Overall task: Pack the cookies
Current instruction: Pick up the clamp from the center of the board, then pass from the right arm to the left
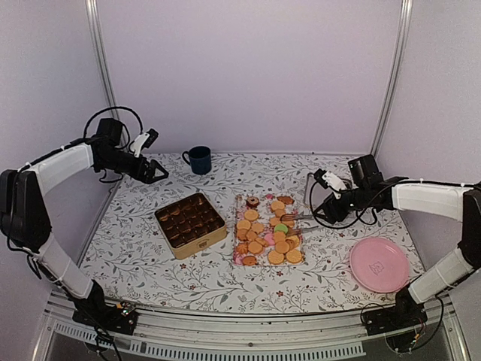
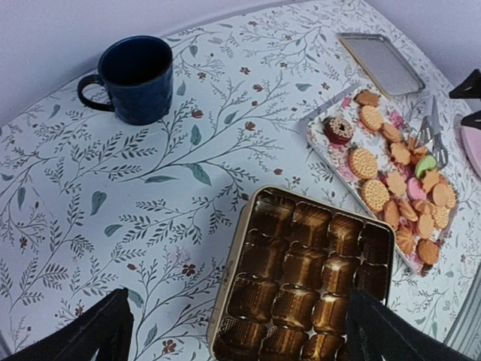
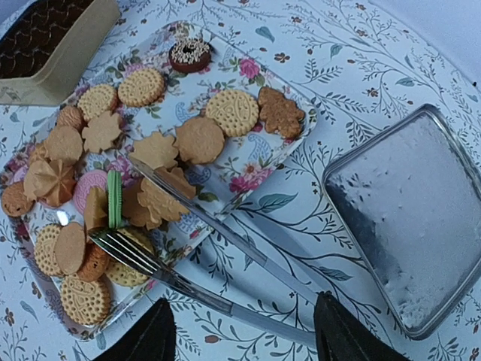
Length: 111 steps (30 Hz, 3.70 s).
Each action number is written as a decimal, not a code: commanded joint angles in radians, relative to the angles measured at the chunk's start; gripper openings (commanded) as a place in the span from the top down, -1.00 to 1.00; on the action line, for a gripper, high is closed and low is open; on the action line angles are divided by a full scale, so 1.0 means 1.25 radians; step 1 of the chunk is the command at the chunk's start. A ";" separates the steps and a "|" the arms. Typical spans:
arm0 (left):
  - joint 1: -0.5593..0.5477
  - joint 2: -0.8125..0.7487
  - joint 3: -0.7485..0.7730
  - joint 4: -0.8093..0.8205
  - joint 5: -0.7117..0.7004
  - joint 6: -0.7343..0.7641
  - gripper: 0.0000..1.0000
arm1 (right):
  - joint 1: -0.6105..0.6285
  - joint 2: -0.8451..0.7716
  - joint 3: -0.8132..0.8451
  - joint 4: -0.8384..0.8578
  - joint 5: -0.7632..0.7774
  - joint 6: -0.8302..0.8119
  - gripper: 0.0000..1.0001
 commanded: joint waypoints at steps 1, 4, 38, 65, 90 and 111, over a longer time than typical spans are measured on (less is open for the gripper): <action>-0.079 0.018 0.020 -0.048 0.005 0.054 -0.99 | 0.002 0.096 0.075 -0.020 0.034 -0.028 -0.16; -0.111 0.003 0.008 -0.051 0.021 0.088 -0.99 | 0.005 0.171 0.130 -0.081 0.057 -0.022 -0.13; -0.234 0.043 0.059 -0.146 0.034 0.142 -0.99 | 0.098 0.282 0.156 -0.001 0.159 -0.147 0.70; -0.411 0.094 0.167 -0.147 0.195 0.184 -0.98 | 0.331 0.030 0.040 0.093 0.427 -0.027 1.00; -0.519 0.152 0.179 -0.191 0.167 0.278 0.16 | 0.527 0.139 0.228 0.087 0.489 0.006 1.00; -0.523 0.085 0.092 -0.089 0.174 0.244 1.00 | 0.536 0.095 0.209 0.137 0.436 0.074 0.39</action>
